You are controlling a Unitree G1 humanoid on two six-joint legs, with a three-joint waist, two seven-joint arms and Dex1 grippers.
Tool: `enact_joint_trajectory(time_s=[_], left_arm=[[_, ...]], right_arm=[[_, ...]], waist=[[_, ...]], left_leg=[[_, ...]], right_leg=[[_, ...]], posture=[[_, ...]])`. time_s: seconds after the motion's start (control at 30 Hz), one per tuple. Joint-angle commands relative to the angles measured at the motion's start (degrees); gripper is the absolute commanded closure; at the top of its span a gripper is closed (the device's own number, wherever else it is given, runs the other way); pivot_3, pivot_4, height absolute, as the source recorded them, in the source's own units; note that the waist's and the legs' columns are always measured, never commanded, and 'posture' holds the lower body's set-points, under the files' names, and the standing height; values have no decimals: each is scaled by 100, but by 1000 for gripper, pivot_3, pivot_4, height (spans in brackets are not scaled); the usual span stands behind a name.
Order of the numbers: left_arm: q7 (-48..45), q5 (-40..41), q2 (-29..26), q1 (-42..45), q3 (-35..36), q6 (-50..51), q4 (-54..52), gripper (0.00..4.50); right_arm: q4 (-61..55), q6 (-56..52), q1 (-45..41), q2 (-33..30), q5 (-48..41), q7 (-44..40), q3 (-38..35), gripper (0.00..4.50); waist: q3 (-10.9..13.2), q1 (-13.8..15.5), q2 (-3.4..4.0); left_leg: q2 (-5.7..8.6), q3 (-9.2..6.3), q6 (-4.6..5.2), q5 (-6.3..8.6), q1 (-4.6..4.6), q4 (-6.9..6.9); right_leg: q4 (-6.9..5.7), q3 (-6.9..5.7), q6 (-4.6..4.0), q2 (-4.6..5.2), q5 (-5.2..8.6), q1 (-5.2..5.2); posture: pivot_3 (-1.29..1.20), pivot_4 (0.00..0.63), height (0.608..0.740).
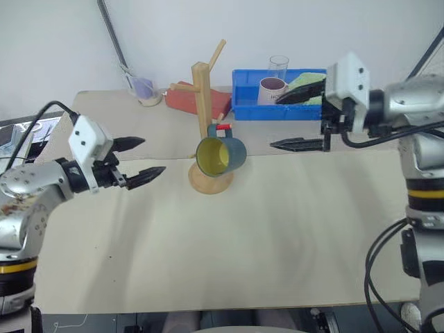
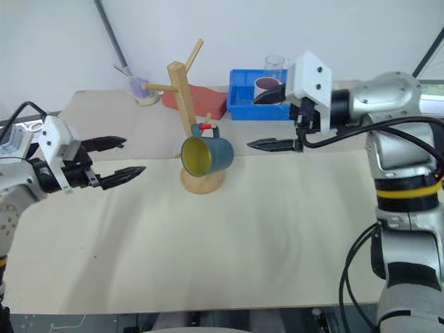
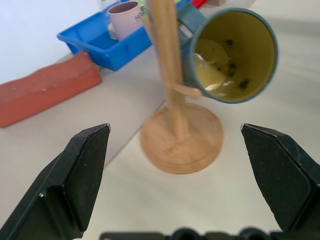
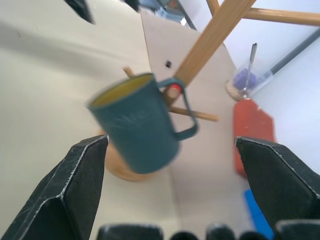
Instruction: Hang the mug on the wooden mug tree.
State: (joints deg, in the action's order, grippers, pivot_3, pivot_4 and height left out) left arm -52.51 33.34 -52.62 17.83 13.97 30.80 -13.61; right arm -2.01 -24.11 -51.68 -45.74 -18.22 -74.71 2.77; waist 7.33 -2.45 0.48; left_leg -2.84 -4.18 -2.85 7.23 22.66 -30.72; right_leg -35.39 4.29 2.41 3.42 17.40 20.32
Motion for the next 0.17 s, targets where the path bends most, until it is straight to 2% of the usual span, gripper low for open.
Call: enact_joint_trajectory(time_s=[0.03, 0.17], left_arm=[[-130, 57, -139, 213, 161, 5, 29, 0], [-237, 68, -143, 301, 139, 63, 79, 0]], right_arm=[[-587, -548, 67, -52, -398, 367, -386, 28], [-777, -707, 166, -90, -499, 545, -414, 28]], waist=[[1, -11, -1], [2, -10, -2]], left_leg=[[0, 0, -1, 1, 0, 0], [-1, 0, -1, 1, 0, 0]], right_leg=[[0, 0, 0, 0, 0, 2], [0, 0, 0, 0, 0, 6]], posture=[[0, 150, 740], [0, 150, 740]])
